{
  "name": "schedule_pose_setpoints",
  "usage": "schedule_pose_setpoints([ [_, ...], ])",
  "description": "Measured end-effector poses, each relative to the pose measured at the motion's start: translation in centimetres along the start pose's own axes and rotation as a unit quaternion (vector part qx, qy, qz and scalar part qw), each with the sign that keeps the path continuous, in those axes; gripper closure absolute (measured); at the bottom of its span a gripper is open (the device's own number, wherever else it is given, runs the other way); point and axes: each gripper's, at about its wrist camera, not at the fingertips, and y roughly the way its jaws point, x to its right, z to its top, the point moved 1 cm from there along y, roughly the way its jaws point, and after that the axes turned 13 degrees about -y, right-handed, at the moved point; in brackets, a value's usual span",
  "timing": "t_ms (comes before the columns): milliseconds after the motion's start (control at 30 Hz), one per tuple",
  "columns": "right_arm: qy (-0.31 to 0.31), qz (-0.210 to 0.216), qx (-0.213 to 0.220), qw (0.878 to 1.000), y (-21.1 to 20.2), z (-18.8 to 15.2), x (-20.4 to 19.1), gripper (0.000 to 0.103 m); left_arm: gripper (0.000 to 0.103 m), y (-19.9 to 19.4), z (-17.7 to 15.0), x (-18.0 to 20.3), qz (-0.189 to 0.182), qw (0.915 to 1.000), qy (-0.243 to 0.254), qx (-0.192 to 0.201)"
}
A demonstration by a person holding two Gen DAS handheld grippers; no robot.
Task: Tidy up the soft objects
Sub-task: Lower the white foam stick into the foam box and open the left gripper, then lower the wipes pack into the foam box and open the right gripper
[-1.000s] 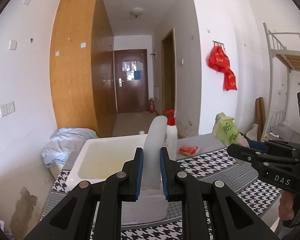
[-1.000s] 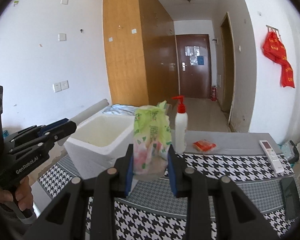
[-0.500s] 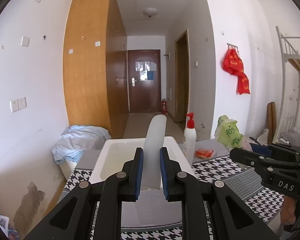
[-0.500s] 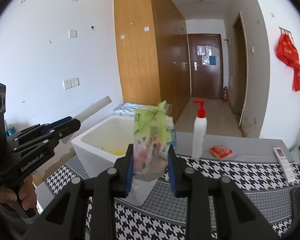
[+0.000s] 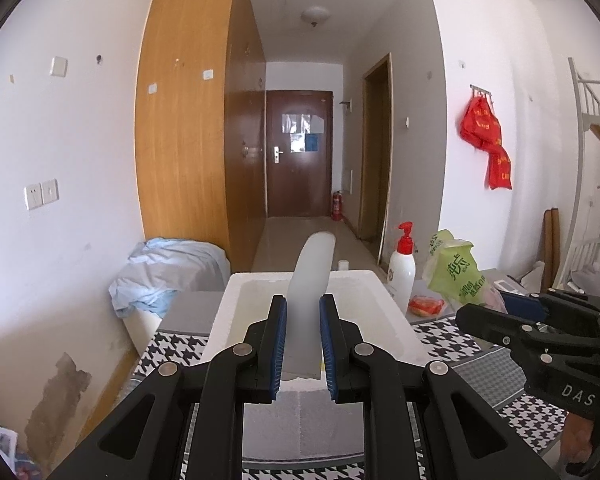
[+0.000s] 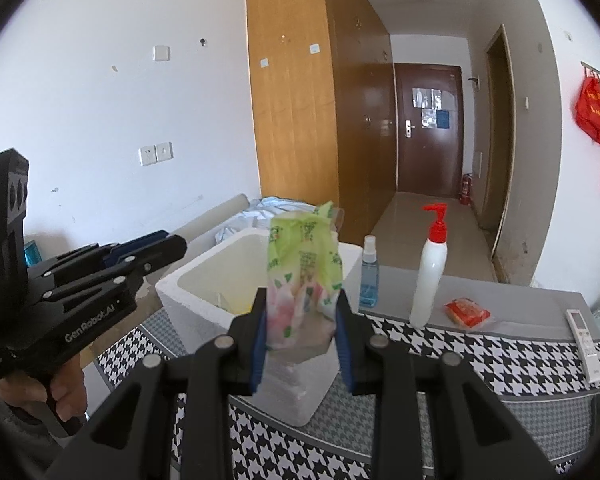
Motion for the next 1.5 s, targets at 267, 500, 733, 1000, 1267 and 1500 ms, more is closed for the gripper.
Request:
schedule_pose_setpoints([
  [267, 0.002, -0.008, -0.008, 1.000, 0.9, 0.3, -0.2, 0.069, 0.085, 1.7, 0.4, -0.4, -0.005, 0.9999, -0.002, -0.014],
  [500, 0.002, -0.017, -0.017, 1.000, 1.4, 0.4, -0.4, 0.069, 0.085, 3.8, 0.4, -0.5, -0.005, 0.9995, 0.000, -0.033],
  [733, 0.010, -0.026, -0.024, 0.999, 1.9, 0.2, 0.1, 0.069, 0.084, 5.7, 0.3, -0.6, -0.013, 0.9984, 0.002, -0.056],
  [1000, 0.014, -0.033, -0.036, 0.999, 2.4, -0.1, 0.4, 0.069, 0.082, 7.4, 0.3, -0.9, -0.009, 0.9974, -0.003, -0.072],
  [1267, 0.015, -0.037, -0.040, 0.998, 2.5, 0.2, 0.4, 0.069, 0.050, 7.3, 0.5, -1.6, -0.008, 0.9977, -0.022, -0.063],
  [1500, 0.010, -0.034, -0.043, 0.998, 2.9, 0.5, 0.2, 0.069, 0.019, 5.9, 0.9, -2.4, 0.011, 0.9990, -0.029, -0.031],
])
